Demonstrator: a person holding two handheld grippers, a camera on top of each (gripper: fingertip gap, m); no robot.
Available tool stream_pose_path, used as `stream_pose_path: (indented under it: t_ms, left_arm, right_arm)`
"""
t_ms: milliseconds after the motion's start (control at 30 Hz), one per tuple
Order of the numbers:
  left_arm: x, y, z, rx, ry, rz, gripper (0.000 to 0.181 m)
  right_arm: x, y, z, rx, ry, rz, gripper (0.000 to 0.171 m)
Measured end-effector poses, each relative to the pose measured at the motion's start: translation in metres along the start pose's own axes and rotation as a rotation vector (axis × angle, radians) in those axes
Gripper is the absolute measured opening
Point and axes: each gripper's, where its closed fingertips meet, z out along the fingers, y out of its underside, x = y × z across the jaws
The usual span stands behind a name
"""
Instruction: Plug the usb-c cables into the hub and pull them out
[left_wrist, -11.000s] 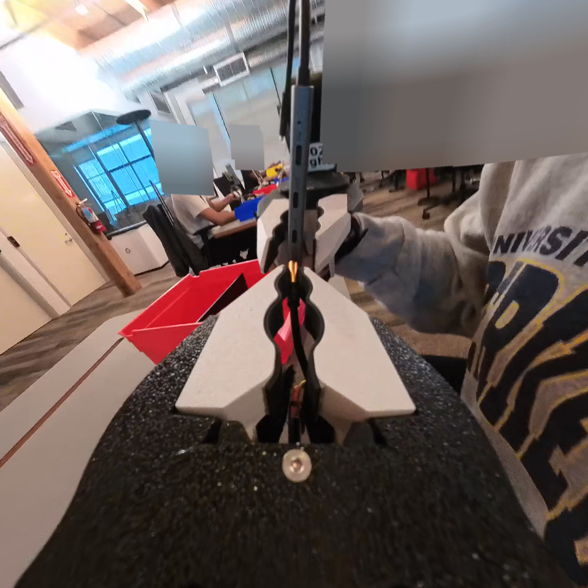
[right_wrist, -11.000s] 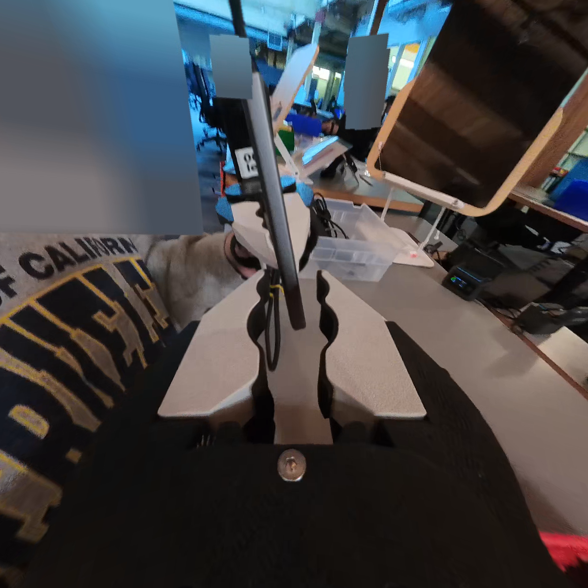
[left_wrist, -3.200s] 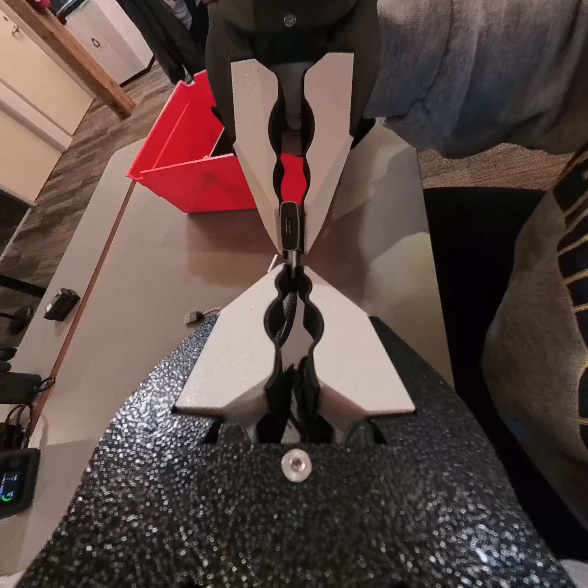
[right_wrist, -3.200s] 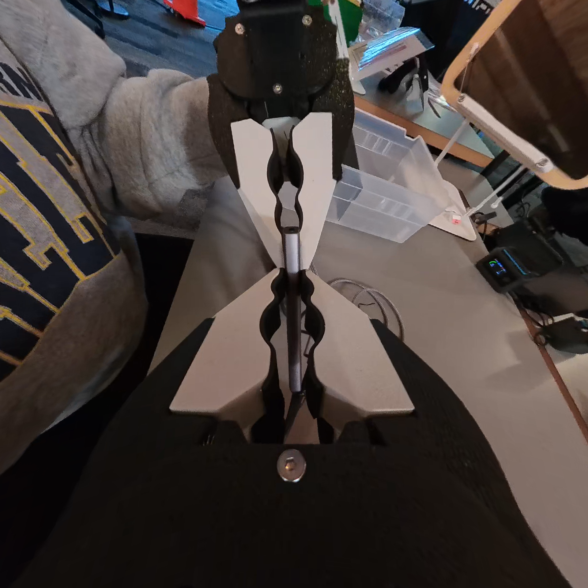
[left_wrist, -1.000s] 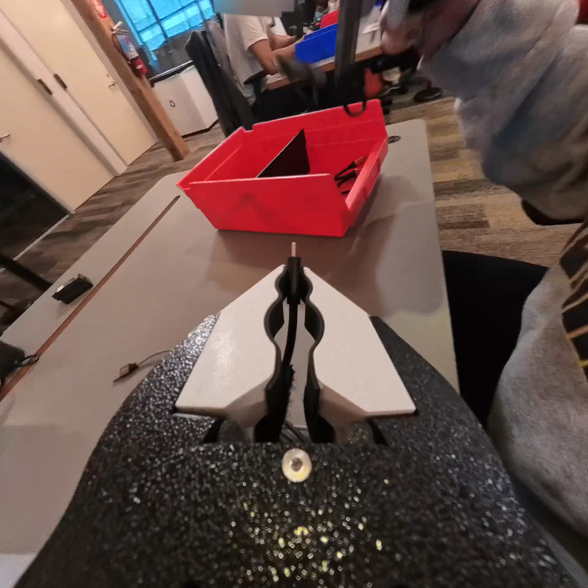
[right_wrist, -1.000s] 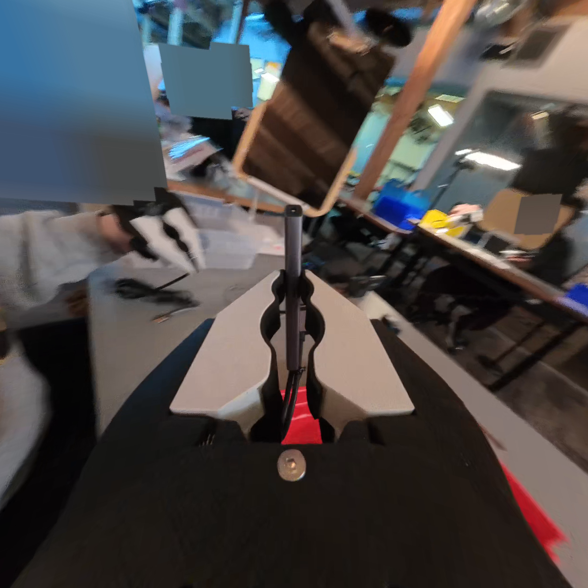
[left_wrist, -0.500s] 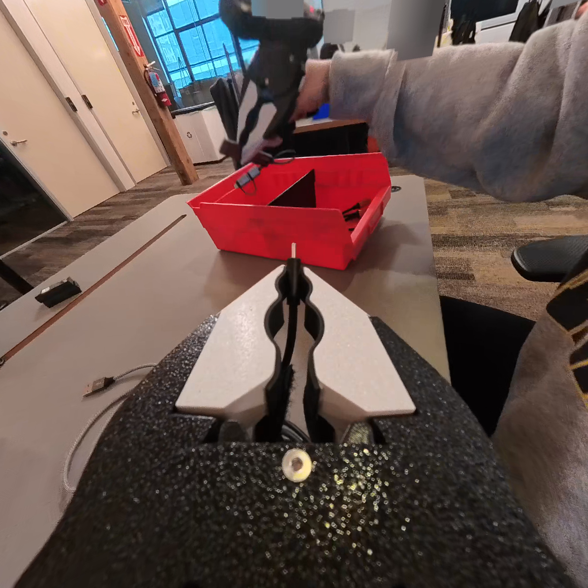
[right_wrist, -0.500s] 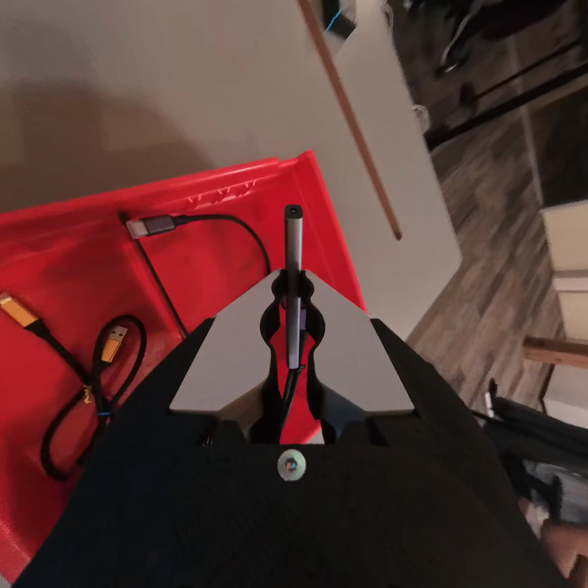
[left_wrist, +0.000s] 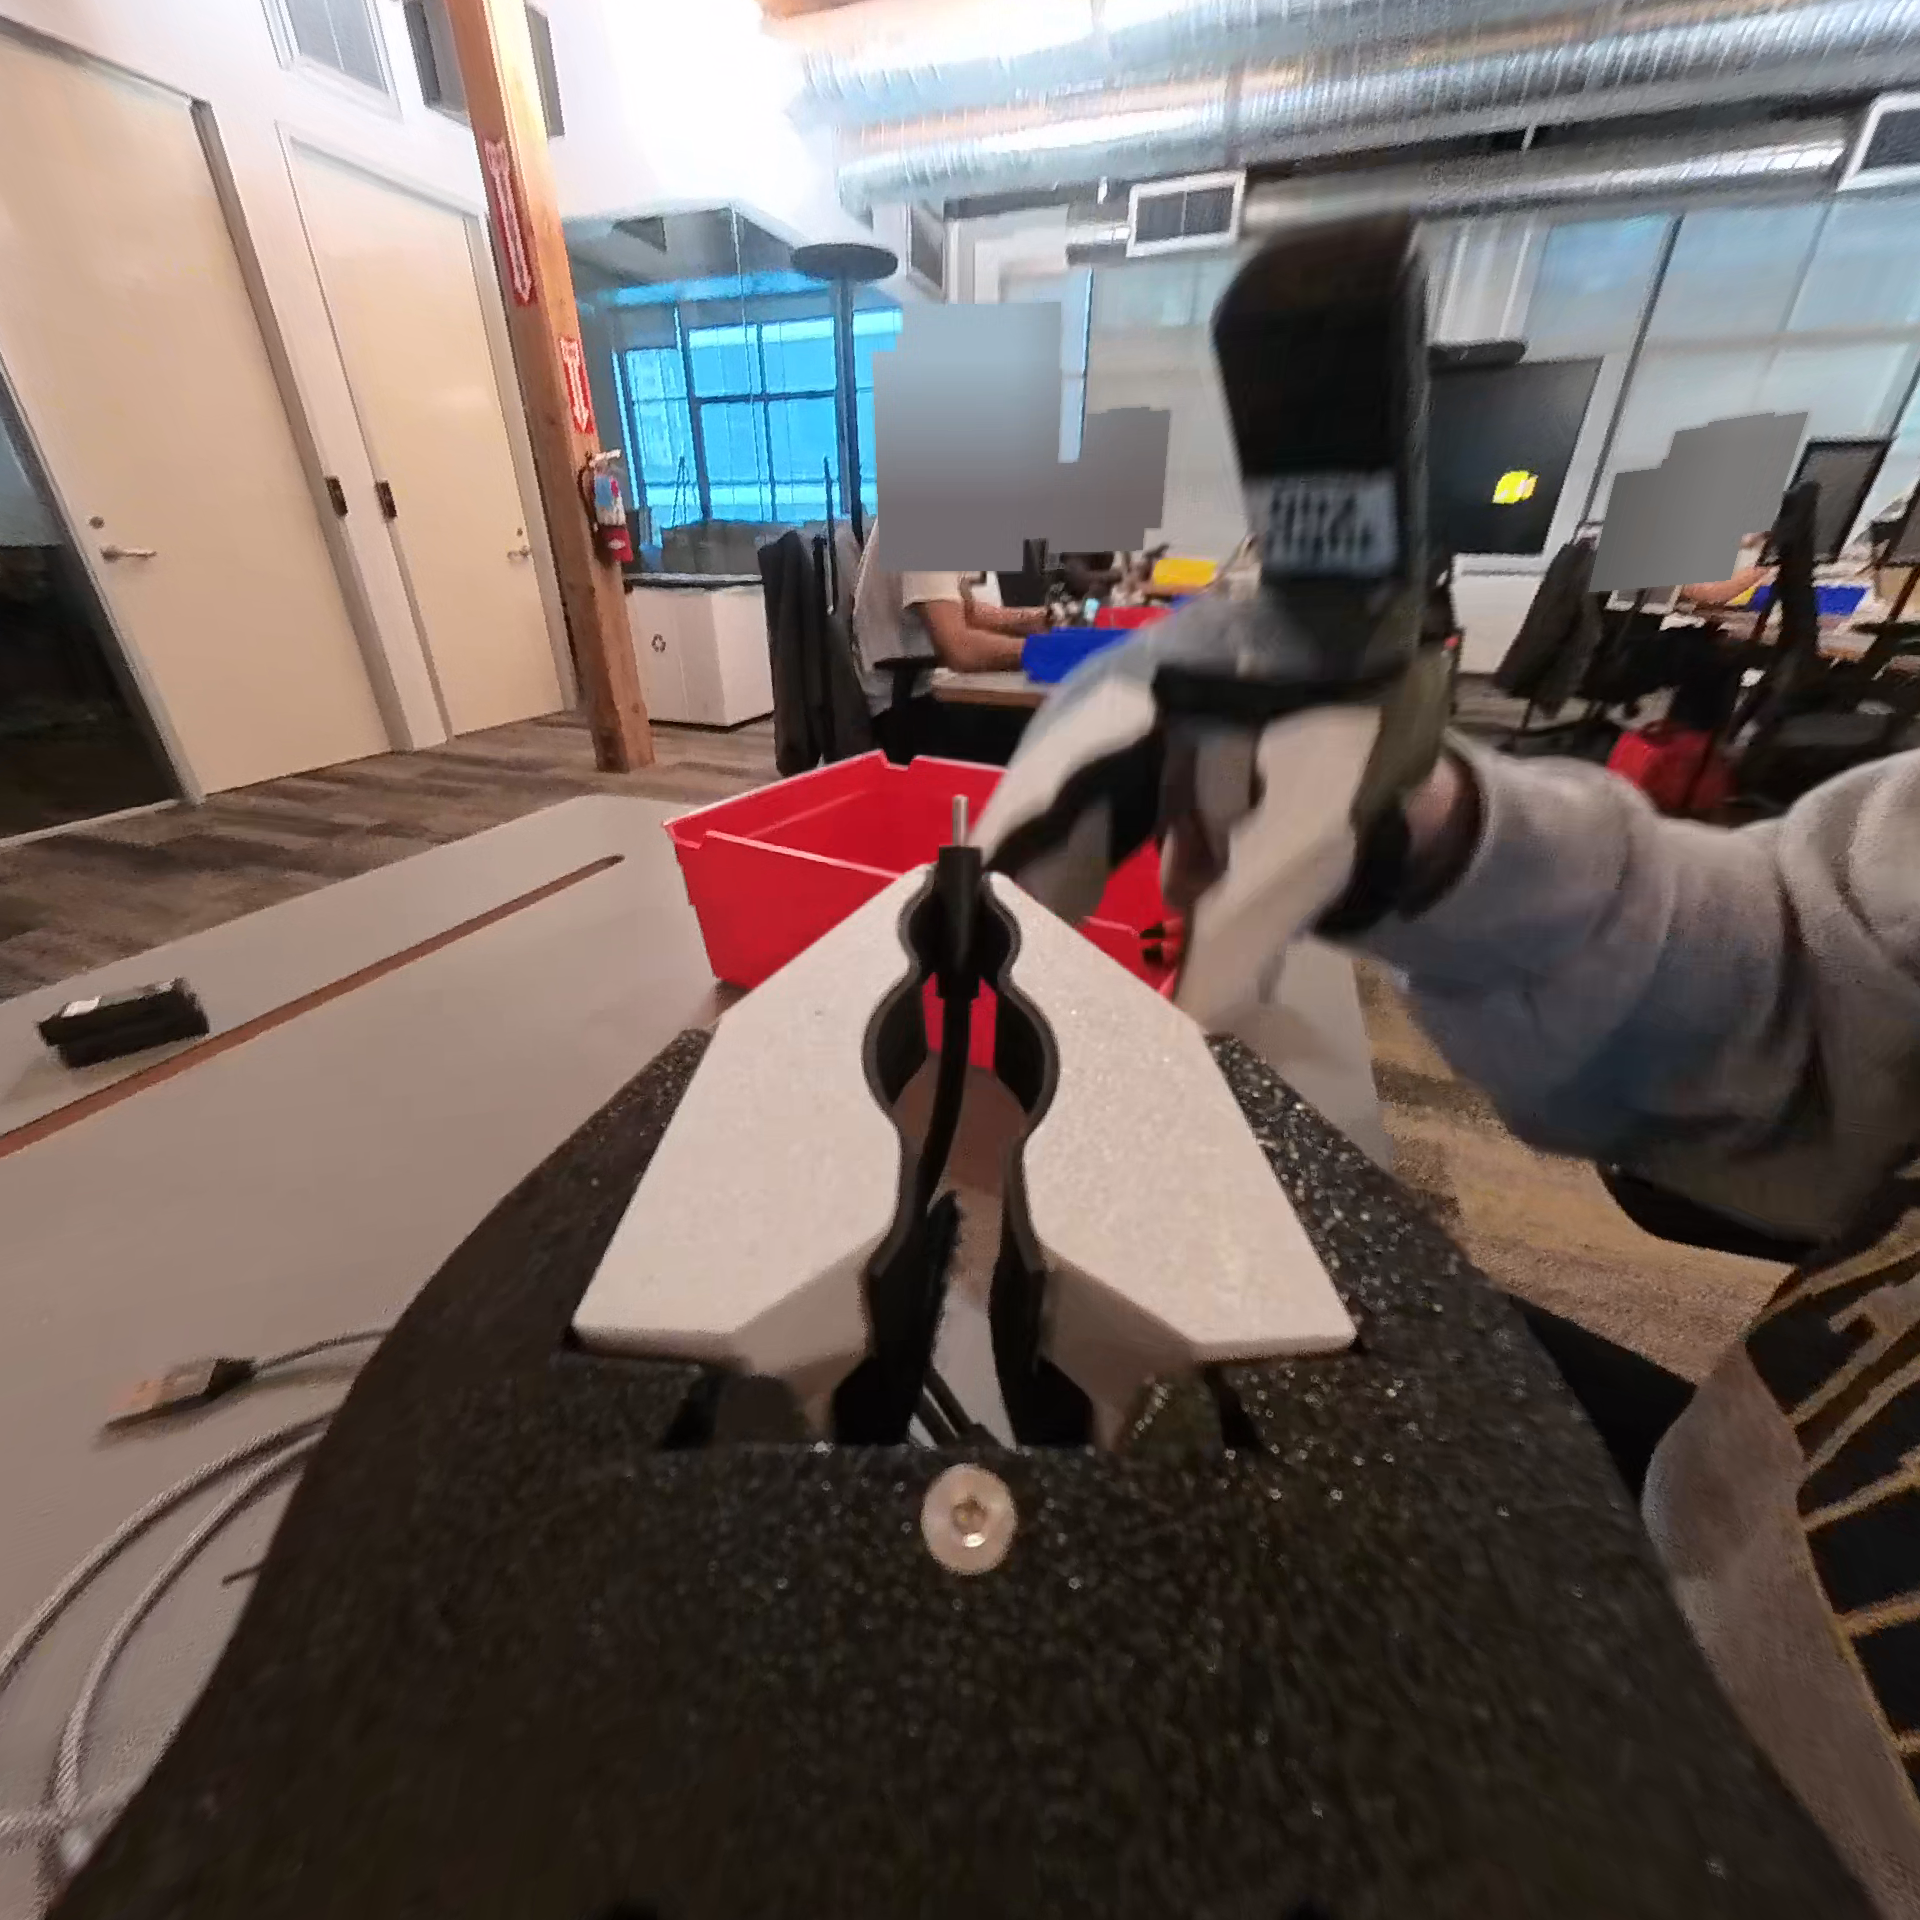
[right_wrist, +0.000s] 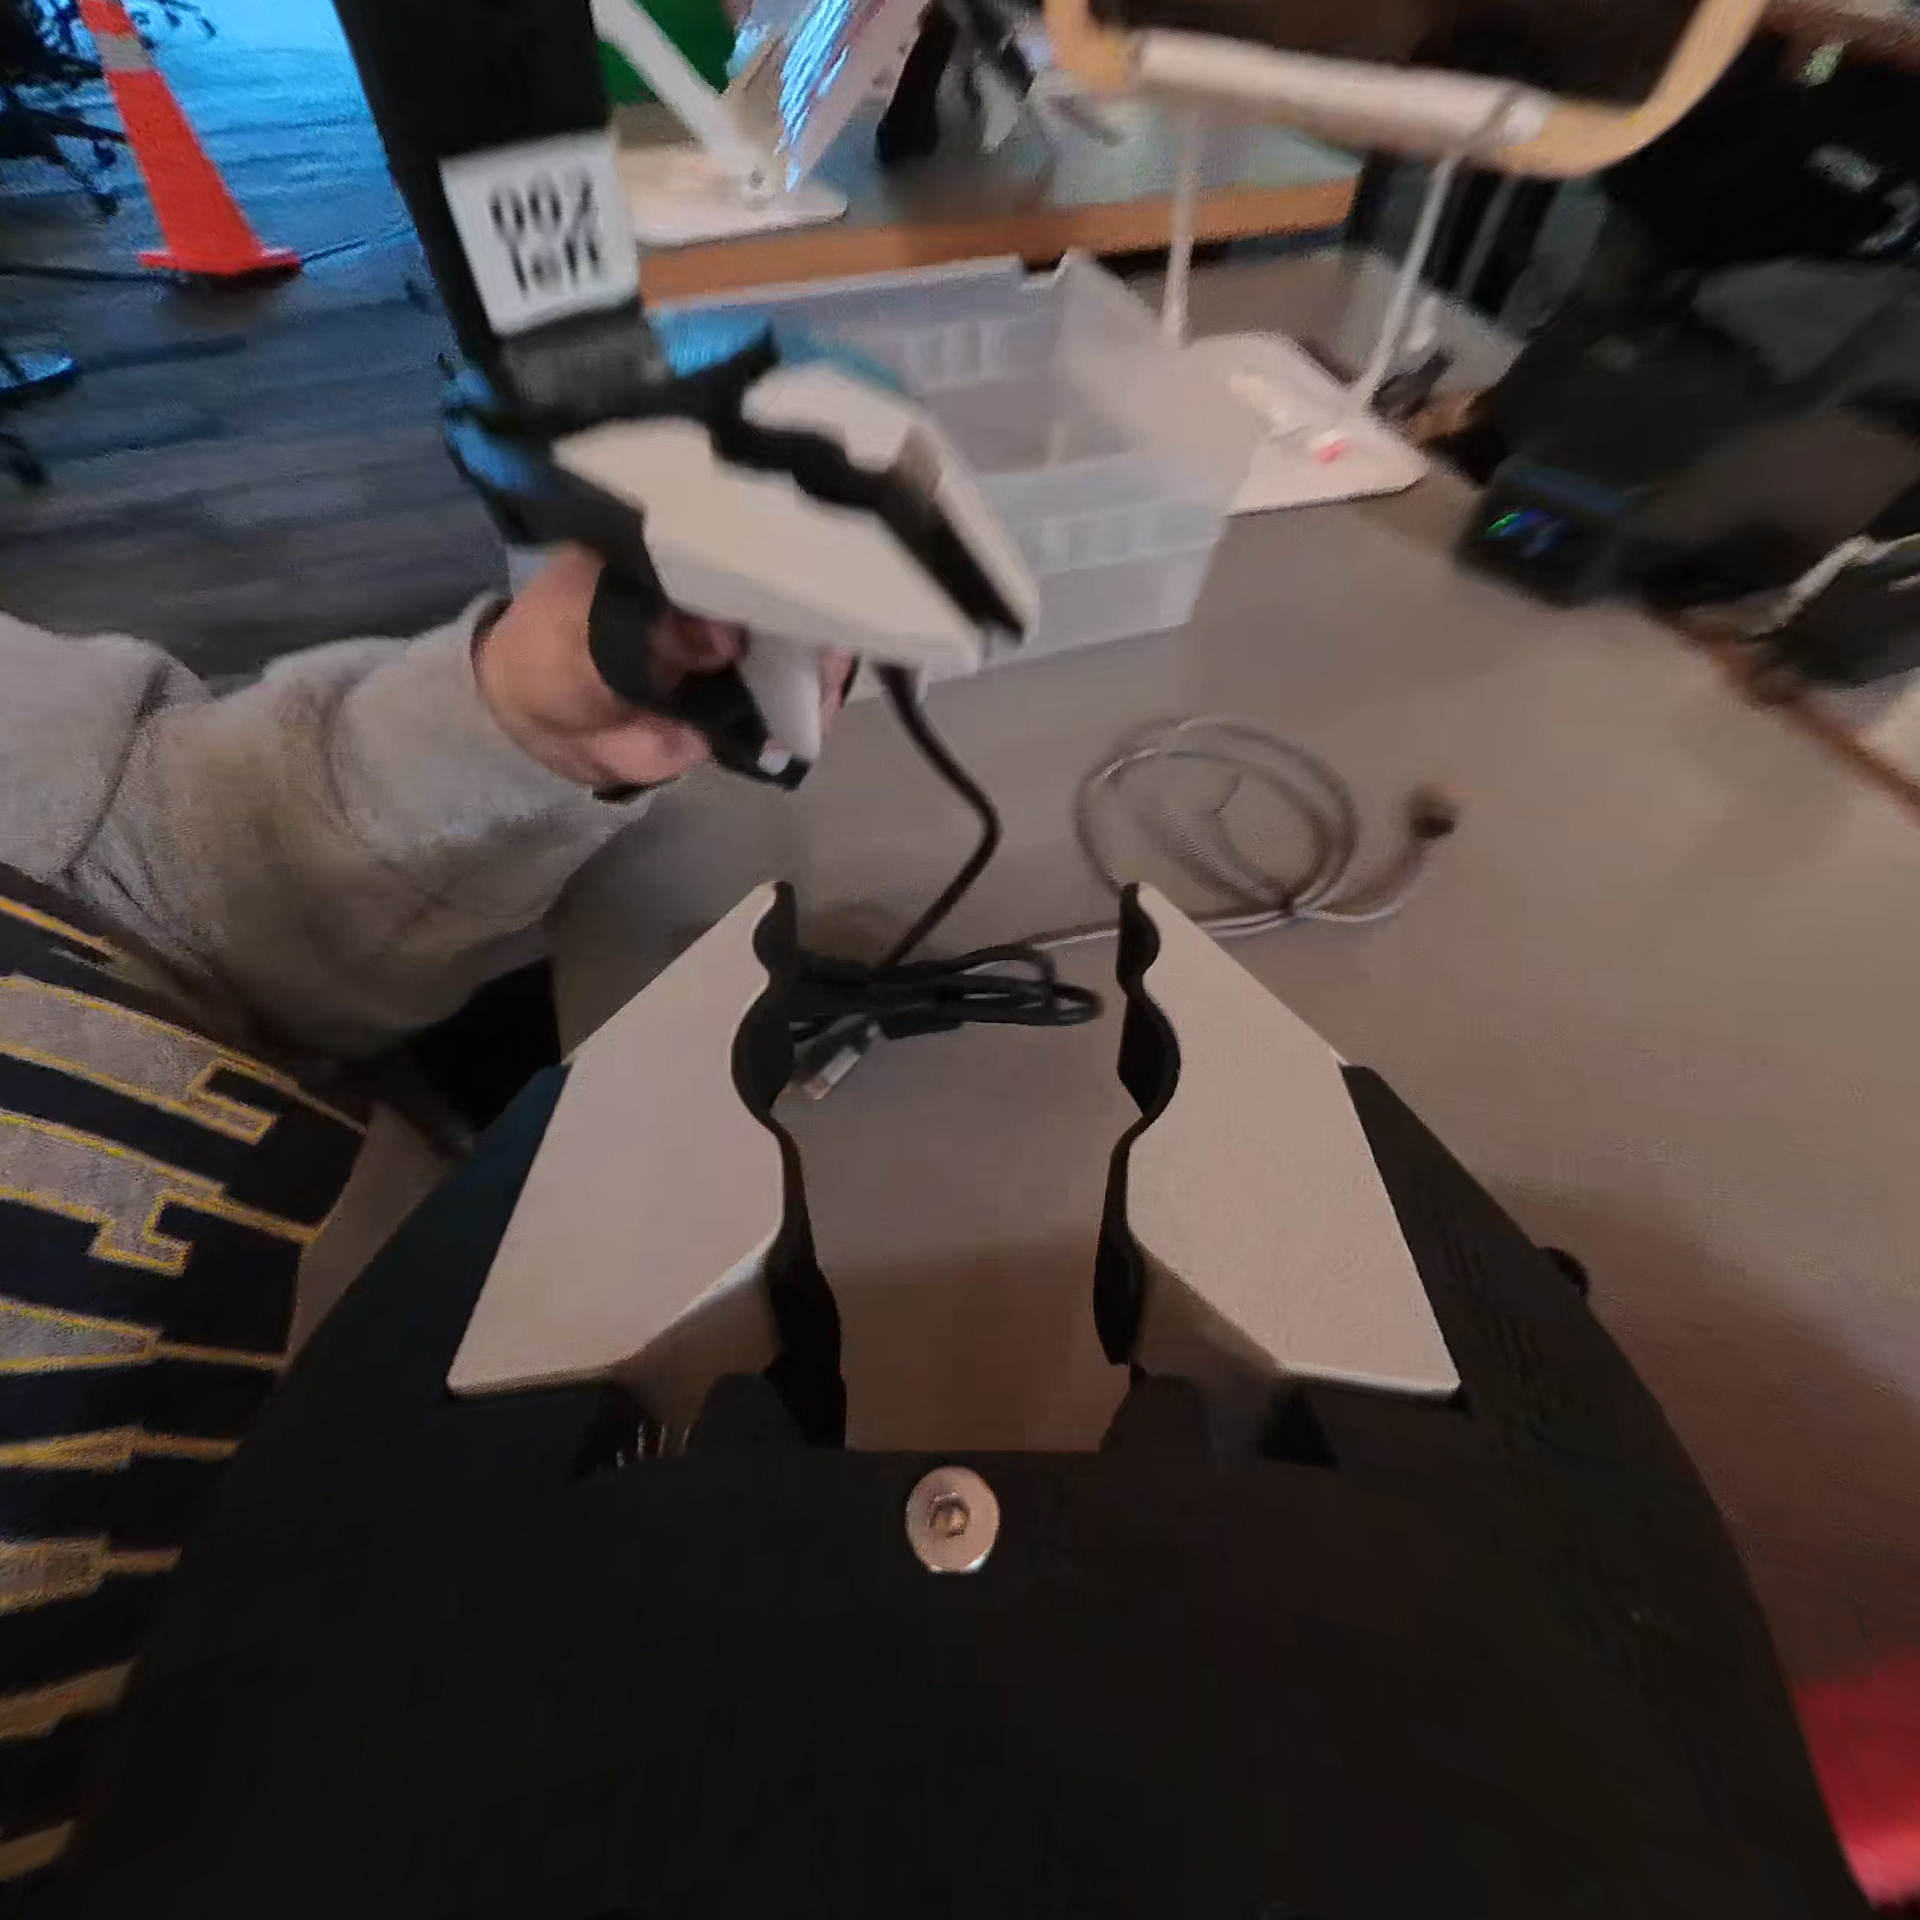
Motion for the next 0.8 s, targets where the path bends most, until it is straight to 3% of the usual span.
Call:
stream_pose_path:
  t_ms: [133,267,333,400,467,633,700,800]
  left_arm:
    - [0.013,-0.013,0.003,0.059,0.058,-0.001,0.003]
    - [0.026,-0.021,0.005,0.095,0.110,0.009,0.004]
    - [0.033,-0.022,0.005,0.097,0.147,0.003,0.004]
    - [0.039,-0.022,0.006,0.096,0.181,0.002,0.003]
    - [0.044,-0.028,0.003,0.120,0.209,-0.005,0.003]
    - [0.047,-0.052,-0.013,0.211,0.203,0.008,0.010]
    - [0.034,-0.054,-0.020,0.196,0.123,0.007,0.042]
    - [0.003,-0.036,-0.027,0.084,-0.045,0.013,0.058]
  right_arm:
    - [-0.020,0.039,0.049,-0.066,-0.044,0.056,0.068]
    - [-0.023,0.054,0.069,-0.075,-0.017,0.096,0.072]
    - [-0.028,0.047,0.071,-0.022,-0.038,0.088,0.048]
    - [-0.029,0.045,0.068,-0.011,-0.024,0.030,0.010]
    - [-0.029,0.046,0.062,-0.029,-0.023,0.004,0.005]
    - [-0.005,0.028,0.017,-0.019,0.088,-0.035,0.001]
    - [0.011,0.009,-0.020,0.019,0.175,-0.071,0.001]
    - [0.045,-0.013,-0.087,0.032,0.385,-0.153,0.001]
